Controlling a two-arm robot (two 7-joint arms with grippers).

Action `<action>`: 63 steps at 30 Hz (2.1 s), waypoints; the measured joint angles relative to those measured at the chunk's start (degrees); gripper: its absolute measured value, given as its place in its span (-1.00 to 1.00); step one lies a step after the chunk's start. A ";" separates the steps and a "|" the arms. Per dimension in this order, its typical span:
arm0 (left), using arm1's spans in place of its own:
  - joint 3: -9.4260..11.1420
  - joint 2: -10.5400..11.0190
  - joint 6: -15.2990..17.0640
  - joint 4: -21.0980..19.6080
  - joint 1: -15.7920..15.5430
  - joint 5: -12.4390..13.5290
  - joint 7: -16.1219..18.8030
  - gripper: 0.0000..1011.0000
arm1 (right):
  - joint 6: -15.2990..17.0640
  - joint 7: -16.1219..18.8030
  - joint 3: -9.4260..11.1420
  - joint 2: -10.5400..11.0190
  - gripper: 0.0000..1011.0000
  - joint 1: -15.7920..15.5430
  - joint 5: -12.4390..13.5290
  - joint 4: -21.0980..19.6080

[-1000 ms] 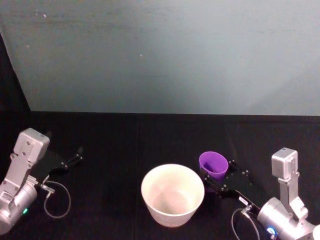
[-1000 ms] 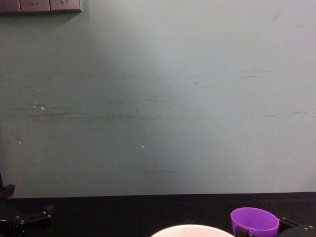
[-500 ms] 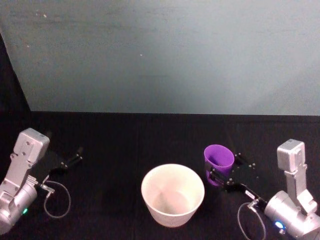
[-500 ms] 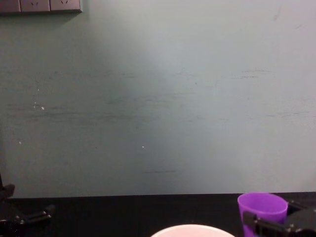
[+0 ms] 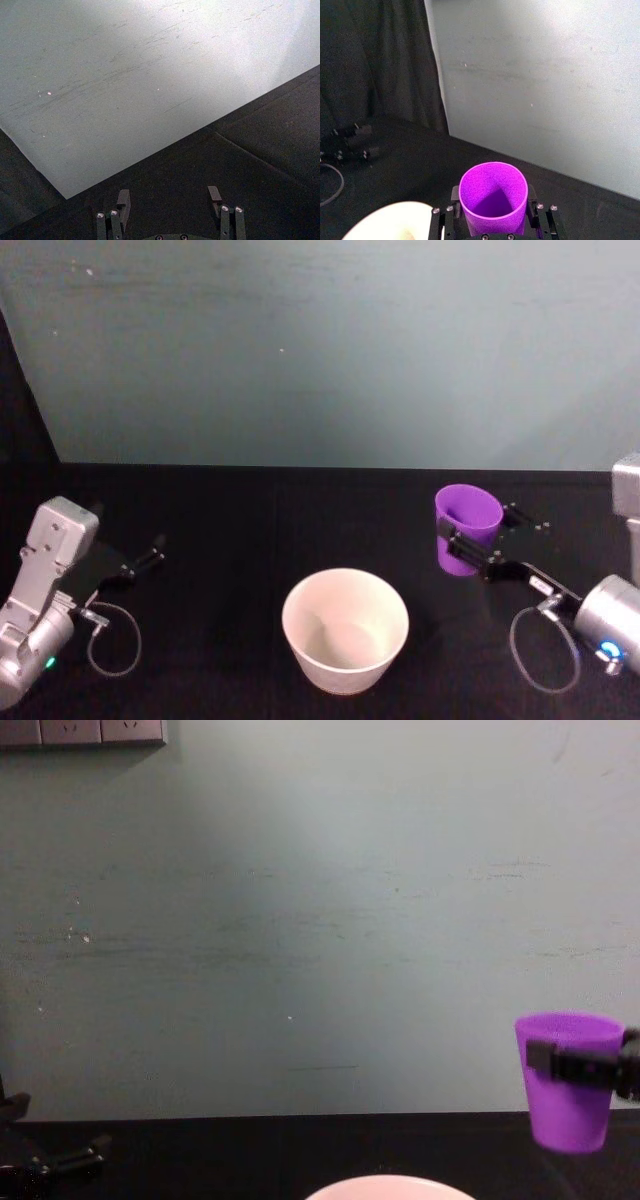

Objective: Pick up the cup and pour the mung beans from the cup into the bowl.

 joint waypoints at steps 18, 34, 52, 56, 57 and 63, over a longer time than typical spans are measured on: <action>0.00 0.00 0.00 0.00 0.00 0.00 0.00 0.98 | 4.75 -1.57 1.84 5.39 0.47 1.15 3.80 -9.92; 0.00 0.00 0.00 0.00 0.00 0.00 0.00 0.98 | 4.63 -1.48 1.83 5.01 0.47 0.99 3.76 -9.40; 0.00 0.00 0.00 0.00 0.00 0.00 0.00 0.98 | 4.53 -1.33 1.83 4.89 0.47 0.90 3.73 -9.23; 0.00 0.00 0.00 0.00 0.00 0.00 0.00 0.98 | 4.51 -1.33 1.83 4.87 0.47 0.90 3.73 -9.21; 0.00 0.00 0.00 0.00 0.00 0.00 0.00 0.98 | 4.52 -1.33 1.83 4.87 0.47 0.90 3.72 -9.21; 0.00 0.00 0.00 0.00 0.00 0.01 0.00 0.98 | 4.51 -1.33 1.83 4.87 0.47 0.90 3.72 -9.20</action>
